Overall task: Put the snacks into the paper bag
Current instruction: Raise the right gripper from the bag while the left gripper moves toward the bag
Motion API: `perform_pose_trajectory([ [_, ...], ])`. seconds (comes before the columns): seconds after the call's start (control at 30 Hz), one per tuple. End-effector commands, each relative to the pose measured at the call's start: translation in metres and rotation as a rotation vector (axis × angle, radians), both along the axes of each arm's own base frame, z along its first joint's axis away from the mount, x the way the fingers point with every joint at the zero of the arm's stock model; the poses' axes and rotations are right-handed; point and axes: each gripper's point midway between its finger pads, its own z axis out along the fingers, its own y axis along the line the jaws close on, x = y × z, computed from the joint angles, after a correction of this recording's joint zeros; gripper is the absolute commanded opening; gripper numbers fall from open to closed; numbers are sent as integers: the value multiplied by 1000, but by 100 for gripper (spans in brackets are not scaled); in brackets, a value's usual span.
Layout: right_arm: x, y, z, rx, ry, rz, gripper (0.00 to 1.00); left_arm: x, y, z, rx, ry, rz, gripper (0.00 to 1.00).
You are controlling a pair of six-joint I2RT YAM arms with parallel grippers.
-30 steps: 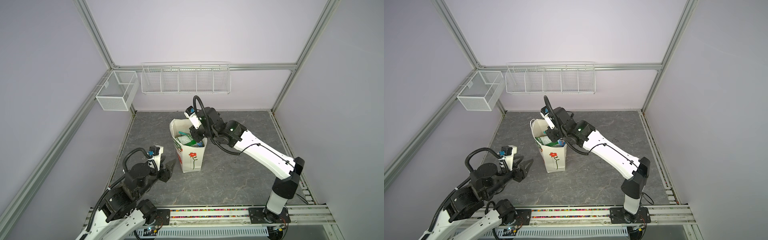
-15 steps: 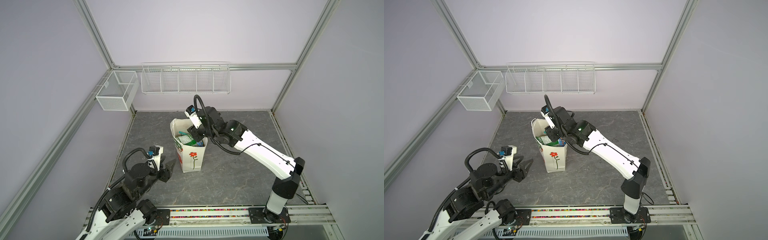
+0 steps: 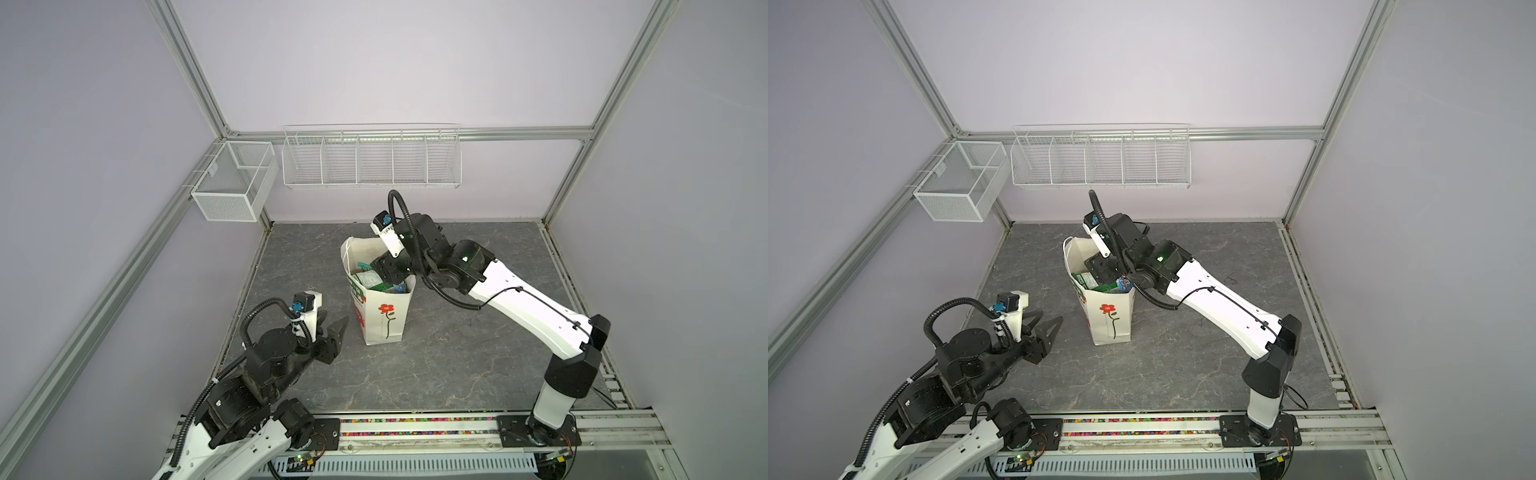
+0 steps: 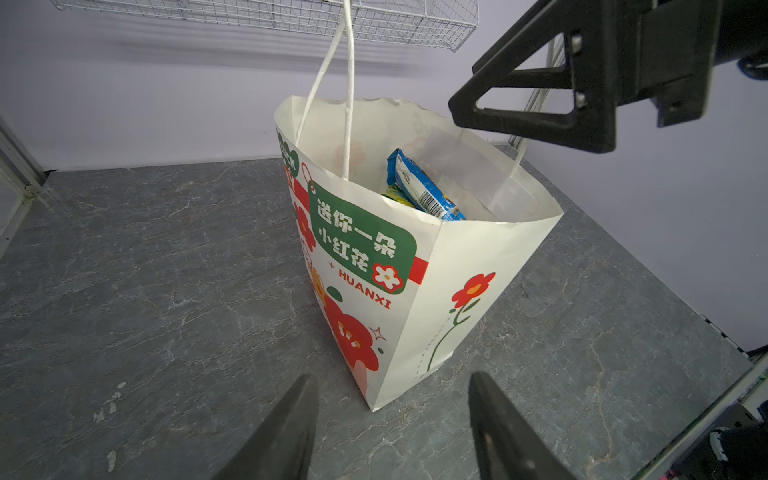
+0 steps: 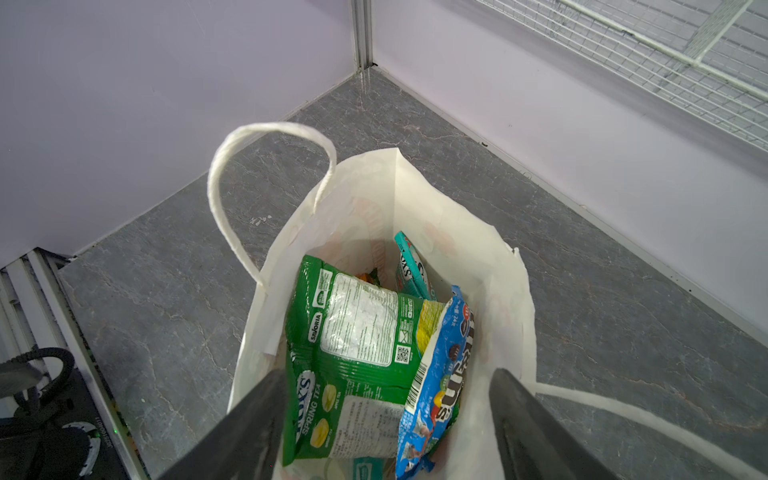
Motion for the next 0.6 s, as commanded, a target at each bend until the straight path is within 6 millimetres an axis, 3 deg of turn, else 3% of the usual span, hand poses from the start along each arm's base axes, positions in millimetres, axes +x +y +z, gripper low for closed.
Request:
perform_pose_trajectory([
  [0.0, -5, -15, 21, 19, -39, -23, 85, 3, 9, 2, -13, -4, 54, 59],
  [0.13, -5, -23, 31, 18, -68, -41, 92, 6, 11, 12, -43, -17, 82, 62],
  [0.57, -4, -54, 51, 22, -119, -116, 98, 32, 4, 54, -46, -23, 163, 70],
])
